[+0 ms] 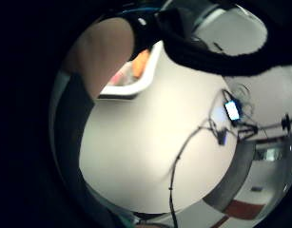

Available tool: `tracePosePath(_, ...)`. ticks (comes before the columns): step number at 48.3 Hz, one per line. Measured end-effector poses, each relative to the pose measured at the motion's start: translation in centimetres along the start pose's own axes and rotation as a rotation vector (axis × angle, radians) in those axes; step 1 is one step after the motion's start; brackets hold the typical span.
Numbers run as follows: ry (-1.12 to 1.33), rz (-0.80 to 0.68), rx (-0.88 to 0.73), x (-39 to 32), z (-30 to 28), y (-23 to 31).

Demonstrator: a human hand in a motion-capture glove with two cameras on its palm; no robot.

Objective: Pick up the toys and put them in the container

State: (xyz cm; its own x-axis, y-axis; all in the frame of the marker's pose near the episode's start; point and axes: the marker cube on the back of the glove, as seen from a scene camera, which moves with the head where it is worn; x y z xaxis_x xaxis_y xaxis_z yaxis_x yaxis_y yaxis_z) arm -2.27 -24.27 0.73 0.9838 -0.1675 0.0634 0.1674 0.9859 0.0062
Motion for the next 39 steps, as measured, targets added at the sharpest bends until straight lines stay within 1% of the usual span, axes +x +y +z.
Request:
tracePosePath(5, 0.089, 0.110, 0.035, 2.9, -0.5, 5.1)
tracePosePath(9, 0.120, 0.171, 0.017, 4.0, -0.2, 7.9)
tracePosePath(17, 0.083, 0.166, -0.030, 2.7, 1.2, 12.9)
tracePosePath(22, 0.022, 0.164, -0.073, -0.5, 2.3, 17.0)
tracePosePath(26, -0.008, 0.151, -0.055, -3.2, 3.6, 20.2)
tracePosePath(34, 0.027, 0.176, -0.098, -3.5, 5.4, 23.0)
tracePosePath(39, 0.037, 0.195, -0.062, -2.9, 4.9, 23.1)
